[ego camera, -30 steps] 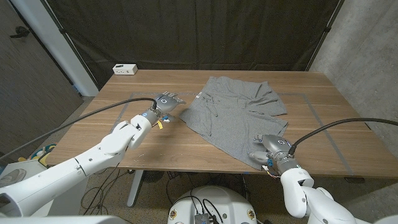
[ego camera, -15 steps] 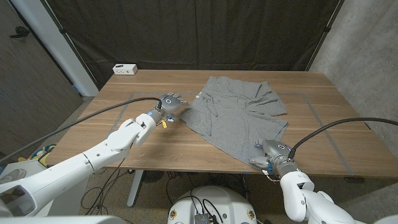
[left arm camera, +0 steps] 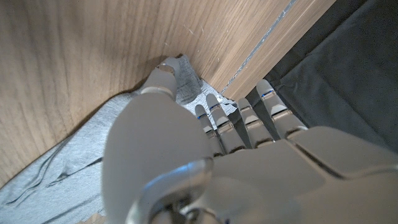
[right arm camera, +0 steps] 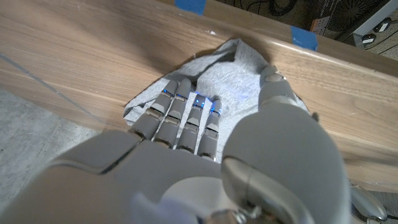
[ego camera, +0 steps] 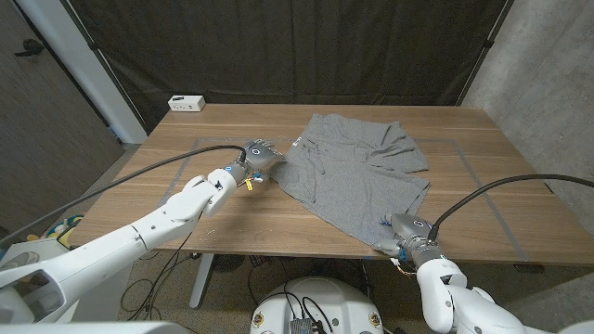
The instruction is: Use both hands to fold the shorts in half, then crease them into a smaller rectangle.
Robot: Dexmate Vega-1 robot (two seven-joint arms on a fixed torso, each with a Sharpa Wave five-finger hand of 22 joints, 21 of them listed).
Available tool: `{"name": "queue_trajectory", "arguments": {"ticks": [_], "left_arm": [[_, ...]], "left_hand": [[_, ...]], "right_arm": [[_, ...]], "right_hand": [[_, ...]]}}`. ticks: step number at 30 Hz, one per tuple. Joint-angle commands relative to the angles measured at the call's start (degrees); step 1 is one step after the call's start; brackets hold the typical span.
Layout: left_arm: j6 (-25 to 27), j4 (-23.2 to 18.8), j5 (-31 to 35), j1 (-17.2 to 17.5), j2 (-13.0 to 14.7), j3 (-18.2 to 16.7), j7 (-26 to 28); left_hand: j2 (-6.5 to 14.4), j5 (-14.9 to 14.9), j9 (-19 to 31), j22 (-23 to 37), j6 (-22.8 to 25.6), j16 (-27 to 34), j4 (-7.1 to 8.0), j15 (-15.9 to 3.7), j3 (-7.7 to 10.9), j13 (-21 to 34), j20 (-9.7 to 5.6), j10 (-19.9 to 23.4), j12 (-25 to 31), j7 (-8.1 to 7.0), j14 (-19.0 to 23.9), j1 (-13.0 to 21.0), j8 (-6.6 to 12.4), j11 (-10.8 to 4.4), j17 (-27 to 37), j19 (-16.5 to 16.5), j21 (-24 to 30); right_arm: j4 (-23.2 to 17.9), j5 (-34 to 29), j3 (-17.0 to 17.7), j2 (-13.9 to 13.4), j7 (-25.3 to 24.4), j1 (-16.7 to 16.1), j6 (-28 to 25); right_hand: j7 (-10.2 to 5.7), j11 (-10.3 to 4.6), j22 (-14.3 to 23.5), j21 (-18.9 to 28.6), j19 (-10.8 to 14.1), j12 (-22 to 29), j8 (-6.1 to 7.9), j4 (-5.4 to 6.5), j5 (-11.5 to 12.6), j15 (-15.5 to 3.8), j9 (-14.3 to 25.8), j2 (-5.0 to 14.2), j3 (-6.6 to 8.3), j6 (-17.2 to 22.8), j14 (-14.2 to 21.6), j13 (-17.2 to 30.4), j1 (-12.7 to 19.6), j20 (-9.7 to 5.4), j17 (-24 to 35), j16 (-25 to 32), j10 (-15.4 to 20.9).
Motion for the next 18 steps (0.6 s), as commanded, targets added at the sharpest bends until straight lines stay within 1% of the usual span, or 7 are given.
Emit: {"name": "queue_trajectory", "arguments": {"ticks": [1,4,5,8,14,16,18], "left_arm": [[-1.56,2.3,-0.93,-1.82,-1.36,1.52,-0.28],[-2.62,3.21,-2.12,-2.41,-1.85,1.89,-0.27],[-2.86,3.42,-2.25,-2.59,-1.95,2.04,-0.22],[-3.23,3.91,-2.4,-2.93,-2.12,2.34,0.45],[-3.03,4.34,-2.69,-2.99,-2.03,2.29,2.17],[-3.0,4.53,-2.53,-2.92,-1.9,2.31,3.28],[-2.81,4.72,-2.39,-2.82,-1.91,2.31,4.33]], "left_hand": [[0.45,0.31,0.1,0.27,1.04,0.54,0.19,-7.68,-0.23,0.22,-0.42,1.15,0.52,0.0,0.8,0.81,0.36,-0.14,0.26,0.37,0.42],[1.66,0.44,0.08,0.29,2.99,0.69,0.78,-8.09,-0.44,0.17,-0.37,2.61,0.43,0.03,1.89,0.95,0.68,-0.15,0.38,0.58,0.65],[2.11,0.41,0.21,0.26,6.97,0.31,1.02,-8.07,-1.18,0.15,-0.1,5.61,0.61,-0.04,2.43,1.31,1.65,-0.18,0.25,0.65,0.88],[3.2,0.42,-0.04,0.19,11.14,0.31,1.43,-8.55,-2.07,0.13,-0.76,9.59,0.5,-0.07,4.11,1.94,1.95,-0.15,0.36,0.94,1.29],[5.45,0.39,-0.29,-0.11,17.99,1.44,1.85,-9.16,-2.7,0.14,-0.98,15.7,-0.11,-0.04,10.4,3.47,1.92,-0.11,0.72,1.57,1.88],[6.38,0.33,-0.34,-0.18,20.11,1.55,2.17,-9.34,-2.71,0.21,-0.86,18.14,-0.25,0.09,12.22,3.79,1.75,0.08,0.83,2.1,2.19],[7.05,0.06,-0.43,-0.25,24.41,1.57,2.66,-9.77,-2.9,0.73,-1.28,22.6,0.17,0.29,14.18,3.88,2.07,0.35,0.93,2.45,2.46]], "right_arm": [[2.13,2.93,-1.6,1.15,-2.83,2.02,-0.01],[2.69,2.14,-3.3,0.82,-3.43,3.49,0.34],[2.89,2.2,-3.24,0.65,-3.79,3.48,0.73],[3.39,3.02,-3.83,0.9,-3.11,4.44,0.11],[4.78,5.56,-3.09,0.93,-3.92,4.15,0.7],[5.14,6.14,-0.07,0.92,-7.48,1.09,3.85],[5.98,4.01,-1.53,1.29,-8.85,1.53,3.97]], "right_hand": [[-0.98,-0.61,0.33,0.49,0.33,0.27,0.22,-0.31,0.47,-9.65,0.06,0.88,0.35,0.97,0.67,0.31,1.78,-0.23,0.99,1.04,0.81],[-1.76,-1.85,0.34,0.76,0.75,0.84,0.78,-0.32,0.56,-10.02,0.05,2.34,0.78,3.09,2.05,0.5,3.46,-0.33,1.76,1.98,2.35],[-1.91,-2.21,0.34,0.86,0.89,1.3,0.89,-0.32,0.54,-10.0,0.02,2.65,0.81,3.7,2.82,0.56,3.94,-0.49,2.04,2.41,3.54],[-2.75,-3.8,0.36,1.28,1.29,3.29,2.36,-0.35,0.27,-10.14,-0.12,4.08,0.83,9.92,6.09,1.05,6.6,-1.31,3.77,4.47,8.46],[-2.21,-2.27,0.45,1.72,1.63,4.86,3.07,-0.22,-0.31,-10.06,-0.24,4.26,-0.11,15.06,8.2,1.73,8.3,-1.37,6.4,7.04,11.48],[-1.65,-2.54,0.54,2.19,2.1,6.84,3.82,-0.44,-0.6,-10.24,-0.26,5.34,-0.15,20.17,10.15,2.47,10.54,-1.3,8.58,9.13,14.95],[-0.67,-2.47,0.63,2.77,2.67,9.51,4.4,-0.19,-1.09,-9.97,-0.32,7.22,0.09,25.52,12.19,3.46,12.32,-1.42,10.27,10.45,19.34]]}}
